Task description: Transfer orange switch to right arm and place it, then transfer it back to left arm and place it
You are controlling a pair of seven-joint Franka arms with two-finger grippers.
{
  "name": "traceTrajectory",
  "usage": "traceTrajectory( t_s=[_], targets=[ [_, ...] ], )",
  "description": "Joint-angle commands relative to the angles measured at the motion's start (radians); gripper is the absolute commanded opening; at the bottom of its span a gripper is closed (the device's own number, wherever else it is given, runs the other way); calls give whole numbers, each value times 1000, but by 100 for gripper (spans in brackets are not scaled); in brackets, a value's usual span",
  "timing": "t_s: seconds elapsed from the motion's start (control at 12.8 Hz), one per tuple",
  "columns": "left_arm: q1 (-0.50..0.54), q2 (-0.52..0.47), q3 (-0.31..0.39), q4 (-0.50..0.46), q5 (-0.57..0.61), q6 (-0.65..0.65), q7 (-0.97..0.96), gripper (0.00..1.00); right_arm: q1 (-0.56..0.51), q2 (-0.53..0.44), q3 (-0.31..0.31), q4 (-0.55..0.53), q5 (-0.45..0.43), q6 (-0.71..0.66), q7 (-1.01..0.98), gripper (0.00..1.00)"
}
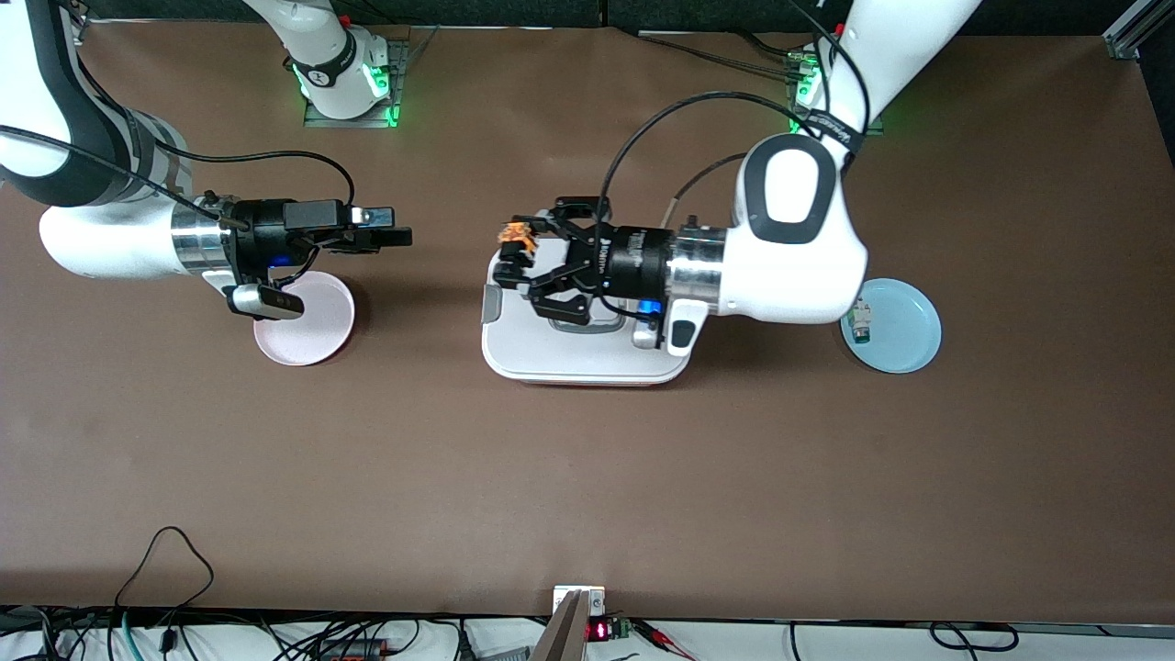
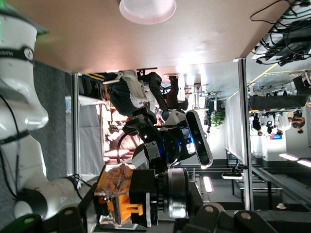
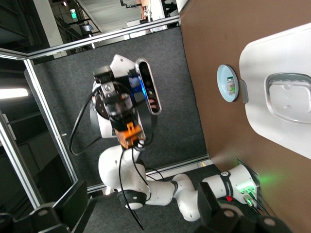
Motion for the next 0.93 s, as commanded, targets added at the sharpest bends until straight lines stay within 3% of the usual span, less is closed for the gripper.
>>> traceTrajectory(
  t_s=[0.0, 0.47, 0.86],
  targets=[
    [-42, 18, 1, 43, -43, 64, -53, 11, -2, -12, 20, -12, 47, 22, 13, 100],
    [-61, 12, 1, 41, -75, 89, -89, 12, 1, 5, 111, -10, 138, 126, -76, 100],
    [-62, 13, 1, 41, -66, 89, -106, 13, 18, 28, 119, -7, 234, 144, -186, 100]
  ],
)
